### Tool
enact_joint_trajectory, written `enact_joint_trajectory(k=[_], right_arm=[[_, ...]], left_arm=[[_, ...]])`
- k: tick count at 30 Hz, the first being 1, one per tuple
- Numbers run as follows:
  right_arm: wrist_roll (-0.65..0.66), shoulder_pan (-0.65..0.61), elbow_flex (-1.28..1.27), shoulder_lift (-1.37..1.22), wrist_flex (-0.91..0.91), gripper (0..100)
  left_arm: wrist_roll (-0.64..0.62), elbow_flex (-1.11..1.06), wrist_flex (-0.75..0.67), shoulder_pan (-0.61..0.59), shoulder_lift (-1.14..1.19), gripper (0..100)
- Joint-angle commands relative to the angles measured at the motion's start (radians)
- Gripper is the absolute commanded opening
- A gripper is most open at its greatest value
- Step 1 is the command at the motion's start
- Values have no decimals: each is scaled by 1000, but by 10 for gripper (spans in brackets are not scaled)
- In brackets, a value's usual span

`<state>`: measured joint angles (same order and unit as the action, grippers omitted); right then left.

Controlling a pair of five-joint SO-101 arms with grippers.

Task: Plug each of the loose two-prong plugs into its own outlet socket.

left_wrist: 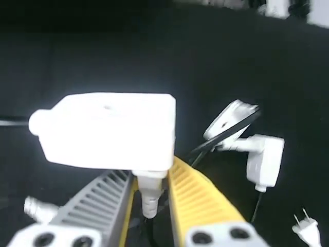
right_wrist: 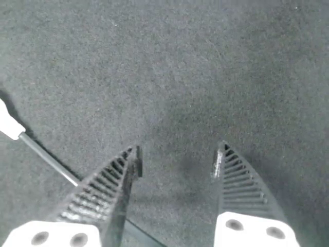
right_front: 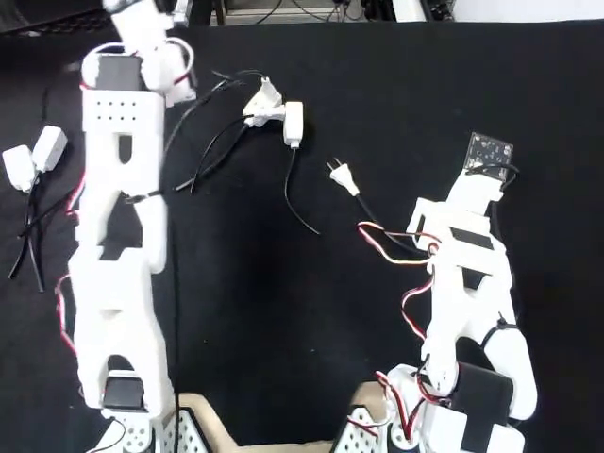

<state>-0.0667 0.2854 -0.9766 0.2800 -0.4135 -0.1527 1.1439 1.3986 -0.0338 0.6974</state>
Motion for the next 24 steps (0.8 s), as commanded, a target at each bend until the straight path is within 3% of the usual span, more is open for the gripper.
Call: enact_joint_trajectory(k=[1,8,15,19,24], right_arm=[[-6,15,36,10,15,234],[-6,15,36,10,15,234],[-6,15,36,10,15,234],[-6,15,36,10,15,234],[-6,15,36,10,15,234]], left_arm=[[71,134,-48,53,57,30],[81,277,-199,62,249,32],[87,424,-261,62,405,40],[204,433,-255,73,466,171],[173,443,-212,65,489,233]])
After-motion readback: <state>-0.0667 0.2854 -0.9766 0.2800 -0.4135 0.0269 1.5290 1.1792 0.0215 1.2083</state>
